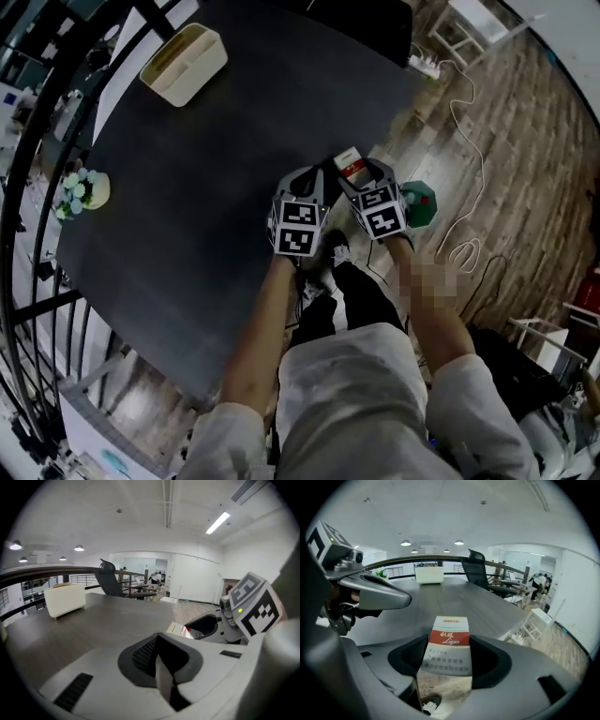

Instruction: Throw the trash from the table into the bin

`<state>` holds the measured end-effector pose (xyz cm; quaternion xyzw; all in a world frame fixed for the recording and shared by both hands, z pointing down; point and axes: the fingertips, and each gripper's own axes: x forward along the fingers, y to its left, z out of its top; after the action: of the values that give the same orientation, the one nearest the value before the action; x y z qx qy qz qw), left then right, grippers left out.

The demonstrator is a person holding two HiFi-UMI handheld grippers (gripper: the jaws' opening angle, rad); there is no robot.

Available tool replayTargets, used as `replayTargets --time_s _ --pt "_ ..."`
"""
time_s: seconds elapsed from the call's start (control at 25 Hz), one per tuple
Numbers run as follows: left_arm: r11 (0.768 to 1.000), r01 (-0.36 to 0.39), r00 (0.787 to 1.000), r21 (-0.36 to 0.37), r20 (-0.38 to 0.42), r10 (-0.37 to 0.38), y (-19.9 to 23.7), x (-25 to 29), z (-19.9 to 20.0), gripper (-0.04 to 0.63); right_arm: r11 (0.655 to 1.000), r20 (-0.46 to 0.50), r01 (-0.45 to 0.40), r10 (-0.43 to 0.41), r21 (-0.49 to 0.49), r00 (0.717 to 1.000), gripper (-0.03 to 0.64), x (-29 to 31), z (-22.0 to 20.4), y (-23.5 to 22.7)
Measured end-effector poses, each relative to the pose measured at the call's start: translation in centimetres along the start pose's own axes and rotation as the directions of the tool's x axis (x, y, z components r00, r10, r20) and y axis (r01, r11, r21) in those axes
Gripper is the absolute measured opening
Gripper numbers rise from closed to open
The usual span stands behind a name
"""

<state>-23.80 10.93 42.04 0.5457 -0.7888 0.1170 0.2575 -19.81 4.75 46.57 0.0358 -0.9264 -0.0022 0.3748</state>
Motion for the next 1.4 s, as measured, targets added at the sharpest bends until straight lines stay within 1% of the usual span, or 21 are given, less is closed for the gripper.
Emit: replayTargets --time_s 0.08,0.12,0.2,0.28,0.4,0.52,0.64,0.76,0.88,0.92,1.04,1.2,1.32,1.4 --pt "0.997 0.066 0.998 0.041 -0.01 -0.066 -3.5 0.8 0.1 0.028 0.997 -0.005 0.054 -0.054 0.05 0.999 0.301 -2.6 -2.6 -1.7" --pt "0.992 0.106 0.994 0.069 -0.018 -0.105 -5.5 1.5 0.2 0.028 0.993 -0.007 0.091 -0.091 0.073 0.996 0.301 -3.8 -4.2 -2.9" --pt "0.974 0.186 0.982 0.125 -0.035 -0.183 -9.8 3.2 0.5 0.028 0.98 -0.016 0.161 -0.16 0.12 0.987 0.301 -6.1 -7.5 -5.5" --pt "0.956 0.245 0.969 0.16 -0.051 -0.24 -13.8 5.3 0.7 0.028 0.964 -0.038 0.204 -0.201 0.171 0.979 0.301 -7.6 -10.8 -8.3" --pt "0.934 0.302 0.953 0.19 -0.089 -0.29 -18.8 8.0 0.0 0.028 0.939 -0.075 0.237 -0.225 0.25 0.972 0.301 -9.3 -15.6 -11.5" --pt "0.91 0.356 0.932 0.213 -0.152 -0.329 -23.5 10.4 -1.6 0.028 0.913 -0.107 0.258 -0.236 0.316 0.966 0.301 -10.7 -19.9 -14.1" --pt "0.886 0.405 0.908 0.226 -0.212 -0.361 -26.8 13.1 -3.4 0.028 0.881 -0.143 0.277 -0.24 0.383 0.96 0.301 -10.8 -23.7 -16.5" --pt "0.865 0.441 0.882 0.239 -0.291 -0.37 -28.6 16.1 -6.5 0.028 0.844 -0.186 0.288 -0.226 0.452 0.956 0.301 -9.6 -27.8 -18.1" --pt "0.832 0.484 0.854 0.271 -0.357 -0.38 -30.2 19.2 -9.2 0.028 0.813 -0.222 0.294 -0.207 0.503 0.953 0.301 -7.9 -31.7 -19.6" --pt "0.826 0.494 0.846 0.273 -0.37 -0.384 -30.5 20.3 -9.9 0.028 0.805 -0.23 0.294 -0.201 0.516 0.952 0.301 -7.3 -32.8 -20.2" --pt "0.822 0.508 0.831 0.26 -0.399 -0.387 -30.9 23.7 -12.4 0.028 0.786 -0.262 0.297 -0.178 0.543 0.949 0.301 -5.1 -36.2 -21.5" --pt "0.805 0.516 0.816 0.292 -0.452 -0.36 -30.2 28.3 -17.3 0.028 0.769 -0.311 0.303 -0.142 0.563 0.94 0.301 -1.7 -40.8 -22.7" --pt "0.815 0.511 0.808 0.272 -0.476 -0.348 -29.5 31.7 -20.9 0.028 0.767 -0.332 0.296 -0.115 0.569 0.936 0.301 1.4 -44.2 -23.3" --pt "0.817 0.515 0.803 0.261 -0.479 -0.354 -29.6 33.9 -23.0 0.028 0.76 -0.342 0.298 -0.106 0.578 0.934 0.301 3.4 -46.6 -24.1"
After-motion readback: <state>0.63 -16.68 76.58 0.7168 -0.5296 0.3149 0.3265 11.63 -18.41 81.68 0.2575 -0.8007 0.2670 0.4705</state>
